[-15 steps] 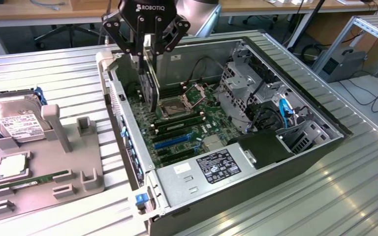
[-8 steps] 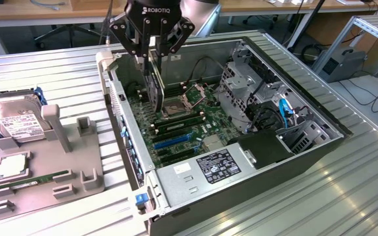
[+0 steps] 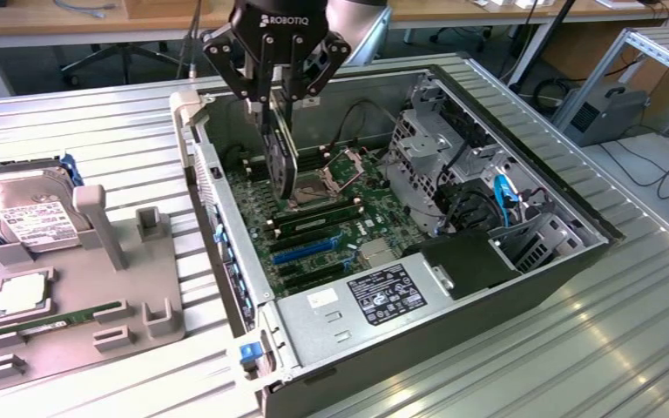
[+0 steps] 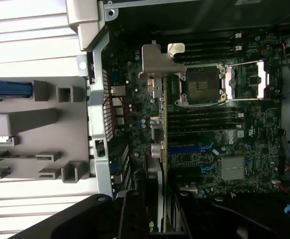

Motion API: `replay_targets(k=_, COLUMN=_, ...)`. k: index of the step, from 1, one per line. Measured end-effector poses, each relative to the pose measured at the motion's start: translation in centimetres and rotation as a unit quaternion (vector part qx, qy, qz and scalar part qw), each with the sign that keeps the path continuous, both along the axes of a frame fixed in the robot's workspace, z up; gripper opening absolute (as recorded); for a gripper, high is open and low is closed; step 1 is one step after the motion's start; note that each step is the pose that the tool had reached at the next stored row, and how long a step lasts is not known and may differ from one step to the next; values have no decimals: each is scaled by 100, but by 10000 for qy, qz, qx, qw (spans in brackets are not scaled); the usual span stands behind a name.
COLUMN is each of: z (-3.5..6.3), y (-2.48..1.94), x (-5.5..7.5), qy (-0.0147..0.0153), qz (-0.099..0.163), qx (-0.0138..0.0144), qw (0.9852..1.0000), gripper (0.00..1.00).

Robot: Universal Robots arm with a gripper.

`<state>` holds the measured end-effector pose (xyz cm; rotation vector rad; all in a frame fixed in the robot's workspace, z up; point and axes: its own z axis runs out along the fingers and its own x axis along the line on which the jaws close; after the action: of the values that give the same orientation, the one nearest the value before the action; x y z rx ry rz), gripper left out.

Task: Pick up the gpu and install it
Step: 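Pick up the gpu and move the gpu toward the slot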

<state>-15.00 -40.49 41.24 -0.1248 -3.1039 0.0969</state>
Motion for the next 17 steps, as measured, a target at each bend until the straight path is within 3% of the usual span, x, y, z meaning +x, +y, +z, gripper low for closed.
replay_targets(k=17, z=-49, y=0, x=199, qy=0, qz=0, qx=-1, qw=10000, gripper=27)
